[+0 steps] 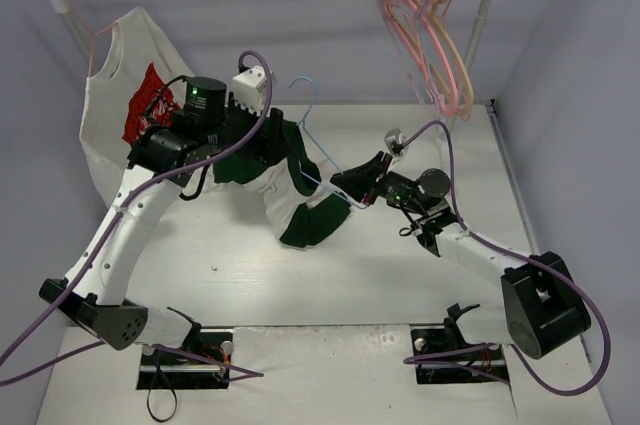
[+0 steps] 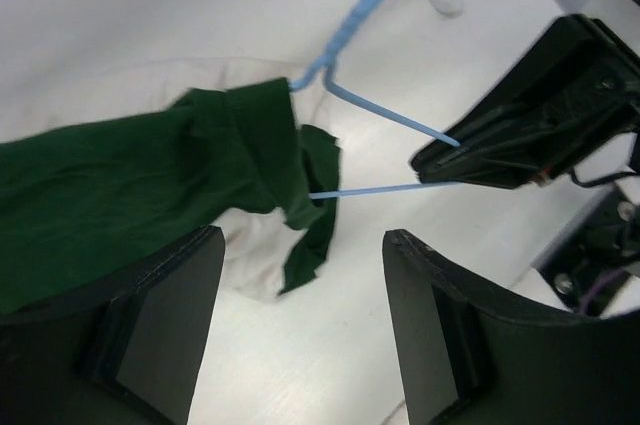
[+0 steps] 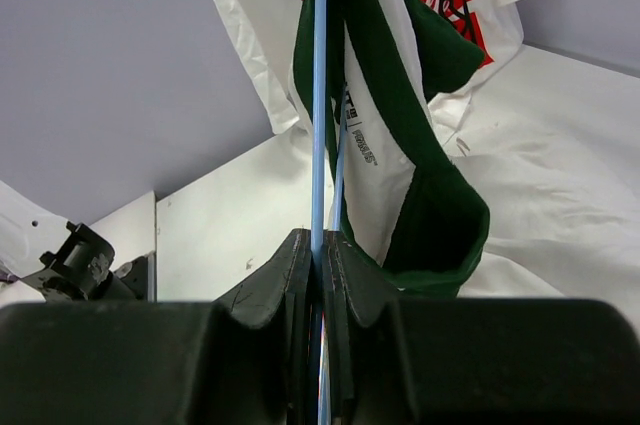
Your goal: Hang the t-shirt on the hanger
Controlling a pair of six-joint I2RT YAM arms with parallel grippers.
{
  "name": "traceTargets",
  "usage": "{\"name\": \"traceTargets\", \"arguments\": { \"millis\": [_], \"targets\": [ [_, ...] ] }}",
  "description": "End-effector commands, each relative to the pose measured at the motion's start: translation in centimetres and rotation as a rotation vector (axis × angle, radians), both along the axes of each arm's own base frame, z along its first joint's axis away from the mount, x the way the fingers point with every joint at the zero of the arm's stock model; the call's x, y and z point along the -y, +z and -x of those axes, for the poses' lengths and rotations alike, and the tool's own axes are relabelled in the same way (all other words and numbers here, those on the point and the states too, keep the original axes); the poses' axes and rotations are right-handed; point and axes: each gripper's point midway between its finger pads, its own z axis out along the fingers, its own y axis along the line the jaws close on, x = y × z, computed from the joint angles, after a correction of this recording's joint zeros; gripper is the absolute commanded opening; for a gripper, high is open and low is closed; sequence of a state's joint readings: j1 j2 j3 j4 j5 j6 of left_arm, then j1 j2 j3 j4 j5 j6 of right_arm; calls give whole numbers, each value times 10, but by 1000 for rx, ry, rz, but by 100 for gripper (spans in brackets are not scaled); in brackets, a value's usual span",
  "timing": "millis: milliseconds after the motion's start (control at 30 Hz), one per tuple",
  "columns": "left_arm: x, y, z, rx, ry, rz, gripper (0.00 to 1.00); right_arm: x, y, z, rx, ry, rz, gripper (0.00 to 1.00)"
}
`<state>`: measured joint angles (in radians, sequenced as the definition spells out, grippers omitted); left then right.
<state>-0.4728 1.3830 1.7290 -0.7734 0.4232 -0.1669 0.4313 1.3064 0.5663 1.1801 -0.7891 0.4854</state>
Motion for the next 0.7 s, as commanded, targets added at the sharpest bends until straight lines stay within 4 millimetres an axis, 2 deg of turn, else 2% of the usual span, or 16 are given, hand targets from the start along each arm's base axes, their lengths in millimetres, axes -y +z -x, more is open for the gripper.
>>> {"name": "traceTargets", "arguments": {
  "millis": [0, 67, 233, 467, 500, 600, 667],
  "targets": [
    [-32, 32, -17, 162, 108, -75, 64, 5, 84, 8, 325, 2, -123, 0],
    [-48, 25, -27, 163, 135, -109, 64, 3, 82, 10, 325, 25, -116, 0],
    [-62, 26, -42, 192, 101, -107, 67, 1, 83, 15, 328, 65, -109, 0],
    [-59, 36, -61, 259, 19, -120, 71, -1, 79, 20, 315, 110, -92, 0],
    [-56, 48, -61, 288, 4, -107, 71, -1, 78, 21, 314, 116, -85, 0],
    [-45, 57, -60, 318, -74, -89, 71, -2, 78, 21, 318, 121, -73, 0],
    [-43, 50, -61, 306, -109, -104, 71, -2, 78, 21, 319, 128, -65, 0]
  ]
}}
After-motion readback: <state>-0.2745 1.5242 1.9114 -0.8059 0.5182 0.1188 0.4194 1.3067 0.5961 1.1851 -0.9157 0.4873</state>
